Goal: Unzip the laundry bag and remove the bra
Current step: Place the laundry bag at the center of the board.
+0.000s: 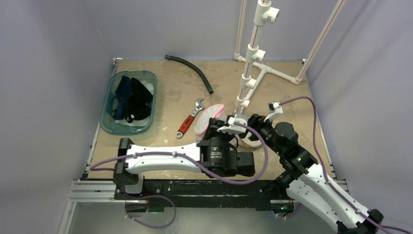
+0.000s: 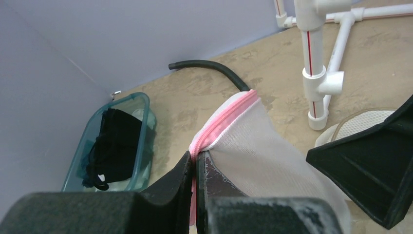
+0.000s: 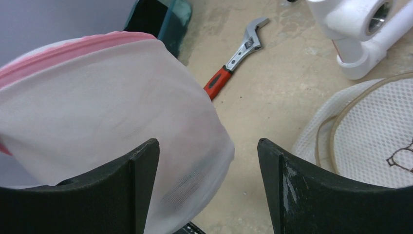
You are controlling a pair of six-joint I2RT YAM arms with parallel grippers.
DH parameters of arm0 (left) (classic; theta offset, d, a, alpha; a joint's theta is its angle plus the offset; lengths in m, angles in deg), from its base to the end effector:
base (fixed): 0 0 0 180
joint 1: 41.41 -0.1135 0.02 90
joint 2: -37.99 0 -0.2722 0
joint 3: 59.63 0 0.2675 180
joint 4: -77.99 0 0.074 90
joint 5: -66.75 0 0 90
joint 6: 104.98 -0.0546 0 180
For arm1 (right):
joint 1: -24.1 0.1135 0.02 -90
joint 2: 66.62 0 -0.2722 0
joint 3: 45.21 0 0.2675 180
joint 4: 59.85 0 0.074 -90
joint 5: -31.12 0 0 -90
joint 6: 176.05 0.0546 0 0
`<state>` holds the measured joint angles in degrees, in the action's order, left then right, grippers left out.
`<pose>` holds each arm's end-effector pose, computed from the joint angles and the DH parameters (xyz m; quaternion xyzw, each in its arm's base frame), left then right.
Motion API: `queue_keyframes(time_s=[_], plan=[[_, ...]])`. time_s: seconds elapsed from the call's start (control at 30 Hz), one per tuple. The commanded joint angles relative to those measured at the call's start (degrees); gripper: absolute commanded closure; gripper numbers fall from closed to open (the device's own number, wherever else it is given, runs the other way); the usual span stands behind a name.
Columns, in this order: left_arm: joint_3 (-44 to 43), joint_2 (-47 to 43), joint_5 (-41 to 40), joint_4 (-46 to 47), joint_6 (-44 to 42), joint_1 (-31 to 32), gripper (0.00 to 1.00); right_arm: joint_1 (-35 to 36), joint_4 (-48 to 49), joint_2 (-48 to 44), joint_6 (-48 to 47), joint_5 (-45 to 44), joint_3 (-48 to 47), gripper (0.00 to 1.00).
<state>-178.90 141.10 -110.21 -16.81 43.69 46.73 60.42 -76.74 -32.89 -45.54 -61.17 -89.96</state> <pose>0.0660 -0.3519 0.3777 0.1178 0.7156 0.1267 0.6767 0.1496 0.1073 0.3026 0.0405 0.7413 0.4046 0.5341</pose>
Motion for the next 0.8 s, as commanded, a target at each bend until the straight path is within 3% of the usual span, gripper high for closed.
queue_keyframes(time_s=[0.0,0.33,0.4,0.47,0.53,0.6,0.77], plan=[[-0.38,-9.14,-12.7,-0.51,-8.91,3.96,1.0,-0.11,2.31,-1.79,2.6,5.11,-4.11,0.23],[11.54,-23.59,-8.91,1.36,-19.83,16.41,1.0,-0.11,5.78,3.71,12.43,14.87,-13.69,0.21],[14.97,-28.35,-5.45,9.79,-31.17,18.9,1.0,-0.1,6.43,5.57,13.6,17.42,-17.24,0.2],[23.06,-36.37,3.7,33.66,-59.72,19.13,1.0,-0.05,7.65,7.81,13.6,19.18,-20.15,0.19],[31.84,-44.9,9.37,57.24,-76.97,19.13,1.0,-0.02,7.7,11.05,13.91,22.0,-22.42,0.19],[33.64,-47.7,11.74,62.96,-81.57,19.18,1.0,-0.02,7.16,13.84,14.47,24.81,-23.64,0.18],[35.01,-45.44,14.44,66.79,-88.88,18.71,1.0,0.0,8.5,16.93,16.18,28.36,-23.32,0.16]])
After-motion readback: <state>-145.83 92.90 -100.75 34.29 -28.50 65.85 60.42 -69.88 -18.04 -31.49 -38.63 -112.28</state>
